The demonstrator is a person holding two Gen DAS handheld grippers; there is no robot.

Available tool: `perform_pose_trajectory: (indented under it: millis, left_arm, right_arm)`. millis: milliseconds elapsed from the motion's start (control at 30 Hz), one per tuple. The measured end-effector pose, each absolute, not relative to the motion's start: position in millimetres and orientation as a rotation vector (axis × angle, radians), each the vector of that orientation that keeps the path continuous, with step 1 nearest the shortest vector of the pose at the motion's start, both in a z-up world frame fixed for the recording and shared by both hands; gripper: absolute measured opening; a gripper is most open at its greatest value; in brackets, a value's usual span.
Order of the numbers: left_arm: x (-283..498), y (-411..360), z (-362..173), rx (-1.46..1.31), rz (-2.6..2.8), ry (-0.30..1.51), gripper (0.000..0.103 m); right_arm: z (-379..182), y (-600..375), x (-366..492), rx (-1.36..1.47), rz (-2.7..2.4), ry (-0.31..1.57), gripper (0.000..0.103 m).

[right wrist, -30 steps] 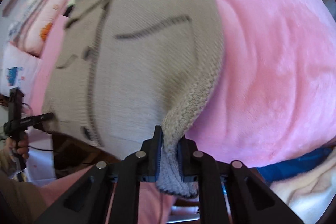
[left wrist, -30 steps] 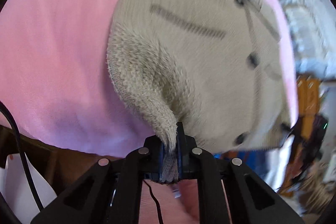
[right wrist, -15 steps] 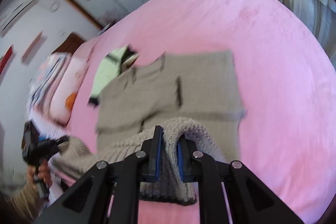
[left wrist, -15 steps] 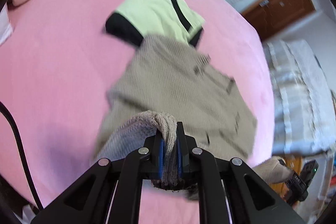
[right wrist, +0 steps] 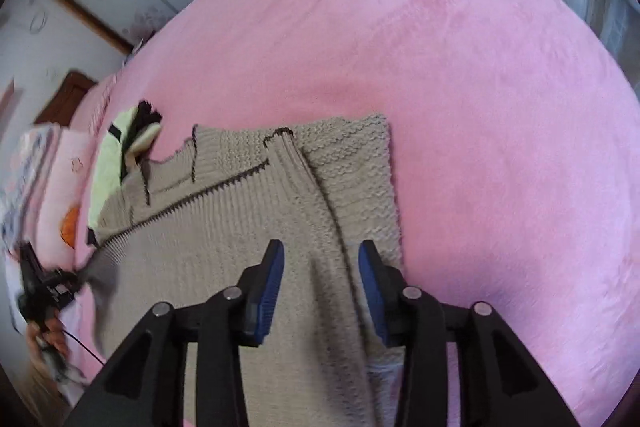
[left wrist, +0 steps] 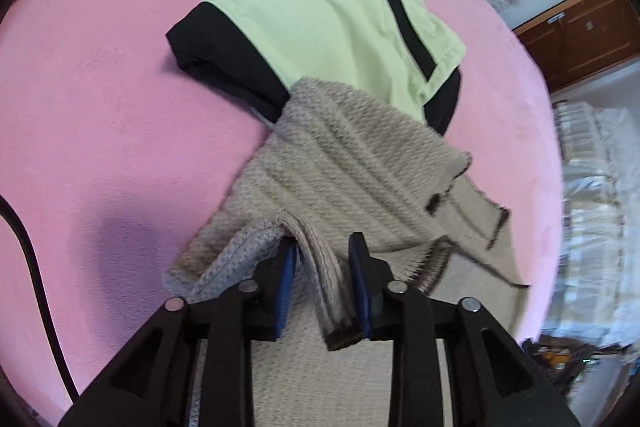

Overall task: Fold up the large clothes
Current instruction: 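Lift the held hem with both tools and fold it toward the collar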

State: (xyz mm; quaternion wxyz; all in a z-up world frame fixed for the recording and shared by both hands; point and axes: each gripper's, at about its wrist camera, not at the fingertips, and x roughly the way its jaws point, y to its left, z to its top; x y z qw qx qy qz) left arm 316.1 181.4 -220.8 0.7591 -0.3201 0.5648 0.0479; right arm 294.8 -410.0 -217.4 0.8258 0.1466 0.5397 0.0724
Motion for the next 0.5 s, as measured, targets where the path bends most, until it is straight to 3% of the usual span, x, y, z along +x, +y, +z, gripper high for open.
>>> perform_pose_trajectory:
  millis: [233,333,500]
  left_arm:
    - [324.9,188.9,-210.1,-0.768,0.019,1.211,0.041]
    - [330.5,192.6,-200.6,-0.794,-0.017,1.178,0.052]
    - [346.0,186.5,-186.0,-0.625,-0.056,1.173,0.055]
  right_arm:
    - [-224.9,-382.8,315.9,0.181,0.182,1.149,0.040]
    - [-230.0,-365.3,327.1,0.125,0.180,1.147,0.041]
    - [-239.7,-347.0,339.9,0.046,0.172,1.156,0.041]
